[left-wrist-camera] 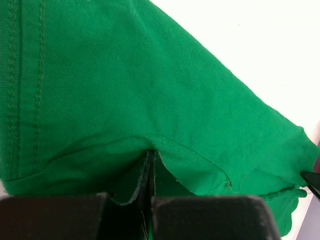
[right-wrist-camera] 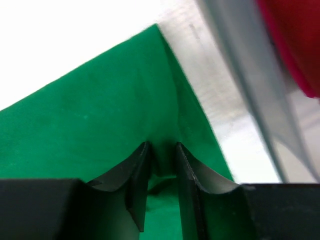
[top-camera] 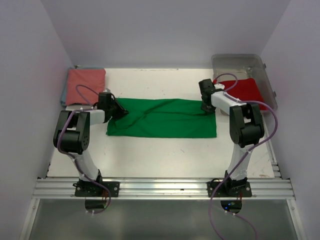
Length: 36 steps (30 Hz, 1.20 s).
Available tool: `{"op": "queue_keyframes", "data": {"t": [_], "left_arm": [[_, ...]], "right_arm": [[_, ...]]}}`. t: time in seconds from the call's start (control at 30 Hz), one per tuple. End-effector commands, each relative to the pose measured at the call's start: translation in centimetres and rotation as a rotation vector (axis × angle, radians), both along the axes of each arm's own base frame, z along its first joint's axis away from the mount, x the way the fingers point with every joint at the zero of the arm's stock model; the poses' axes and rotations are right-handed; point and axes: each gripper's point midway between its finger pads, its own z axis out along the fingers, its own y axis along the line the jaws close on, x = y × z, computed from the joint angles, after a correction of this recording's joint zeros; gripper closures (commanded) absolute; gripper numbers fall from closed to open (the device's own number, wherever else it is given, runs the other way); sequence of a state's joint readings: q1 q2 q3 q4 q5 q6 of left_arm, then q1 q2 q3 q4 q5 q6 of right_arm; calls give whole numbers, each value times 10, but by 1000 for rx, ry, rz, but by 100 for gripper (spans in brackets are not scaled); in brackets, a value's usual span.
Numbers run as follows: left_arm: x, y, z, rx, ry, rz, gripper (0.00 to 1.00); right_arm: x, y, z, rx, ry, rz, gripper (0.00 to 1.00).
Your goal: Fold and stack the t-shirts
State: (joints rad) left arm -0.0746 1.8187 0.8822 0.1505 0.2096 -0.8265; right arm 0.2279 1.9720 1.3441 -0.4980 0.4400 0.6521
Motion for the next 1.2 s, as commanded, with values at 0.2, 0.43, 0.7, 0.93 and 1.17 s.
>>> {"op": "queue_keyframes", "data": {"t": [0.2,0.43,0.7,0.93,1.17], "left_arm": [[-1,10,-25,80,54,4,100],[2,9,-23,76,50,2,100],[1,9,-23,74,52,0,100],[-1,9,-24,74,58,0,100],[-1,10,-24,77,58,0,100]], "right_arm": [[-11,-33,69,-137,-66,-93,75],[-16,-38,75,-159,-59,-100,84],[-14,-16,46,-48,-38,-41,63],[-18,-9,18,-3,10,-32,65],[-20,-10,8,1,21,-36,65]]}}
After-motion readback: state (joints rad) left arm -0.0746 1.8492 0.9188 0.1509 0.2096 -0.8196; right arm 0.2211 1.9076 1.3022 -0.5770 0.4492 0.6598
